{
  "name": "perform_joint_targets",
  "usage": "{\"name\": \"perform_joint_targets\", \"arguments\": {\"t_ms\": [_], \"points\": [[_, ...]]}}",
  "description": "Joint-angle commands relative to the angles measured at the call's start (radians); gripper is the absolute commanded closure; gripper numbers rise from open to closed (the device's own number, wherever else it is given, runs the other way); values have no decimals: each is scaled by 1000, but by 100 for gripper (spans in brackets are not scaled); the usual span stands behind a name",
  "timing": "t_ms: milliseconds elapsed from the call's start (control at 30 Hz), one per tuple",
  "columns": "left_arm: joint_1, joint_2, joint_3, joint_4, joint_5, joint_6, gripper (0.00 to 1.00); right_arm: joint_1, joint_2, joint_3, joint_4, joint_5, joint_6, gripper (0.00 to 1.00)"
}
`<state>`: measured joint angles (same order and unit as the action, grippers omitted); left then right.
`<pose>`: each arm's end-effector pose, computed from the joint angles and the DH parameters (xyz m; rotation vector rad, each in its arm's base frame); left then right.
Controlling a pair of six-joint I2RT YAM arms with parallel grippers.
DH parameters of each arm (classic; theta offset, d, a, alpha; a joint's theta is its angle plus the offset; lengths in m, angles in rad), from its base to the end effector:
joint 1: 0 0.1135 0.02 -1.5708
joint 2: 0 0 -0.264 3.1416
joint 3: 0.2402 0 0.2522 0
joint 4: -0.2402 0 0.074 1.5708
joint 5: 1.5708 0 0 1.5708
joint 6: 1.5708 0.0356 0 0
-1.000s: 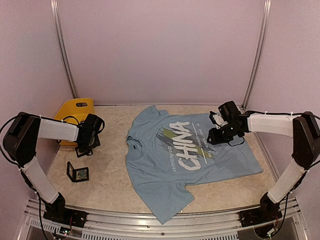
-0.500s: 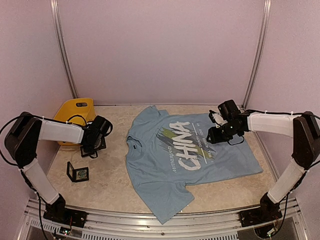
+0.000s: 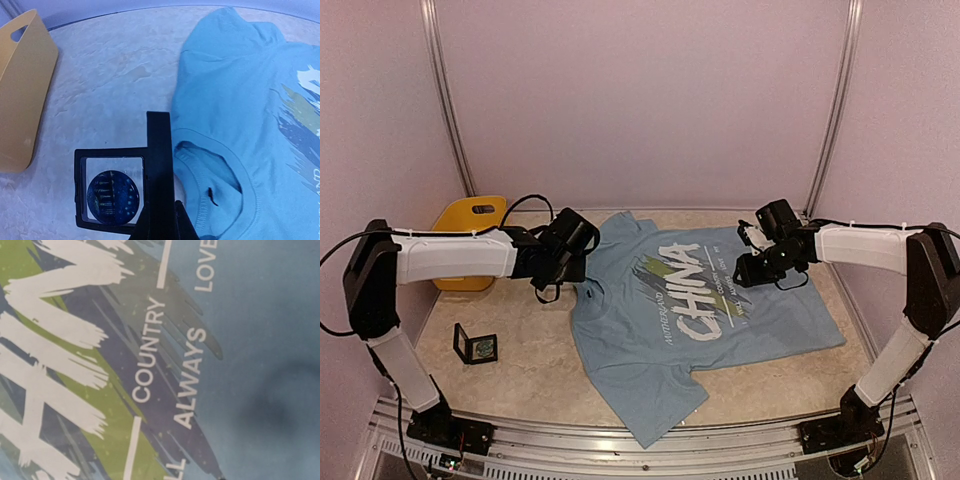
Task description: Pin the brooch onto the clothing
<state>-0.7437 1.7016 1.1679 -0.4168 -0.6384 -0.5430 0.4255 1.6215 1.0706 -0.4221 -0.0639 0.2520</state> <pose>0.2760 -0.2251 0.2188 -0.0118 2.2883 0.1642 0.3043 0.1404 0.2095 -0.2486 2.5656 0.3416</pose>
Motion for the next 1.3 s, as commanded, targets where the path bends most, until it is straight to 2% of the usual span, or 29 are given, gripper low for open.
{"name": "perform_joint_targets", "arguments": {"t_ms": [0, 167, 333, 533, 800, 867, 1100, 1167, 1267], "points": [[-112, 58, 102, -42, 74, 54, 100, 12, -19, 26, -19, 8, -2, 55], [-253, 156, 235, -38, 119, 122, 100, 12, -27, 31, -21, -3, 1, 55], [-337, 278, 330, -10, 189, 189, 100, 11, -36, 16, -21, -7, 2, 55], [-374, 378, 387, 42, 264, 228, 100, 12, -50, -6, -17, -15, 6, 55], [-393, 449, 398, 94, 281, 247, 99, 13, -55, -3, -29, -23, 13, 55], [-393, 450, 396, 98, 286, 248, 88, 17, -55, 2, -33, -19, 15, 55], [-390, 396, 417, 102, 289, 271, 36, 60, -65, 23, -57, 11, 54, 55], [-385, 355, 419, 100, 301, 283, 28, 96, -77, 18, -49, 0, 90, 55], [-373, 261, 381, 122, 335, 298, 24, 175, -109, 0, -19, 32, 172, 53]]}}
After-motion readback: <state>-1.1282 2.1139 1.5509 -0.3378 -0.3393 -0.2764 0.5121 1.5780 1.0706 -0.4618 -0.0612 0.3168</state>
